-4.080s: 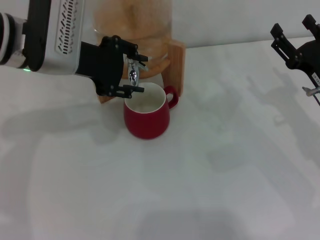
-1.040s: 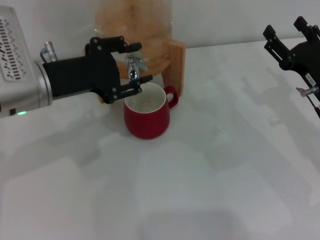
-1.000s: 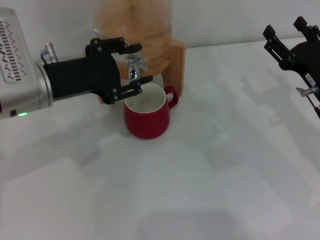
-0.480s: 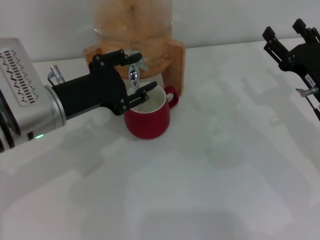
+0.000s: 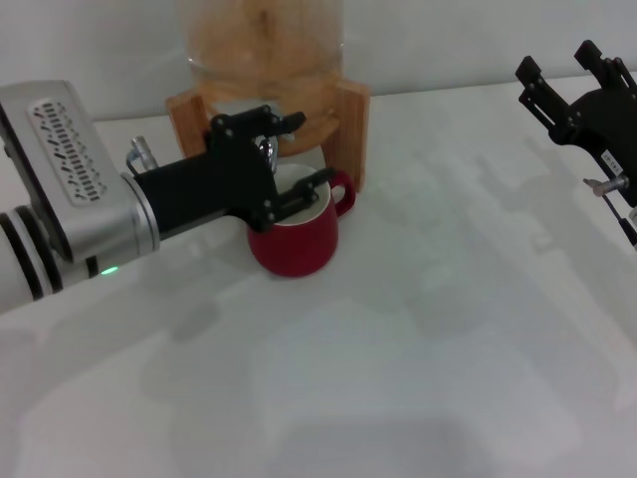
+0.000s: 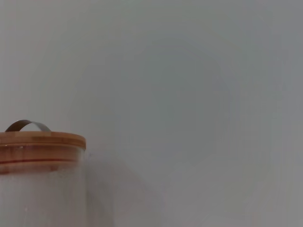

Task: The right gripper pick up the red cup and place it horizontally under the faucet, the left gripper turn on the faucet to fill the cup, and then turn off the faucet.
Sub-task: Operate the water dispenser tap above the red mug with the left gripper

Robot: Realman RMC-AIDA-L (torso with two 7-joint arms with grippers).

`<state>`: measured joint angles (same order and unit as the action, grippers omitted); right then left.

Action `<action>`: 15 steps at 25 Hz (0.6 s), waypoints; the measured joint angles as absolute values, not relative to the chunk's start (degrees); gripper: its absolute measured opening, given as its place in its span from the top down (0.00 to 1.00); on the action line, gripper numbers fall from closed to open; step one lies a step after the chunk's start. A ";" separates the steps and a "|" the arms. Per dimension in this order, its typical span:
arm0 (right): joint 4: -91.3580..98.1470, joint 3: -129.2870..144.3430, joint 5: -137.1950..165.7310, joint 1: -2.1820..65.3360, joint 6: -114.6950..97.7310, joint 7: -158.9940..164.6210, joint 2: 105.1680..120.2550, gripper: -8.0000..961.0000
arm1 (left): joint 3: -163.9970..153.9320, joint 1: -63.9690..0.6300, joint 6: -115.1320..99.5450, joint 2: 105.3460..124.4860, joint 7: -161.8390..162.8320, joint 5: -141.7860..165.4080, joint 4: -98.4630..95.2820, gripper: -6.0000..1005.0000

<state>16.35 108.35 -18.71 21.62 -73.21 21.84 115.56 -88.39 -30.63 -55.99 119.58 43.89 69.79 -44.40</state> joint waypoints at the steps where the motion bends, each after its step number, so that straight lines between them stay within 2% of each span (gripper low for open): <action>1: 16.35 108.36 -18.72 21.61 -73.21 21.85 115.56 0.15 | -88.39 -30.63 -55.99 119.58 43.89 69.79 -44.40 0.40; 6: 16.31 108.42 -18.72 21.30 -73.21 21.93 115.58 0.15 | -89.65 -29.65 -56.02 119.65 44.07 69.49 -45.38 0.40; 15: 16.32 109.55 -18.74 20.93 -73.21 22.44 115.58 0.15 | -91.16 -23.86 -55.31 119.46 45.38 70.50 -52.47 0.40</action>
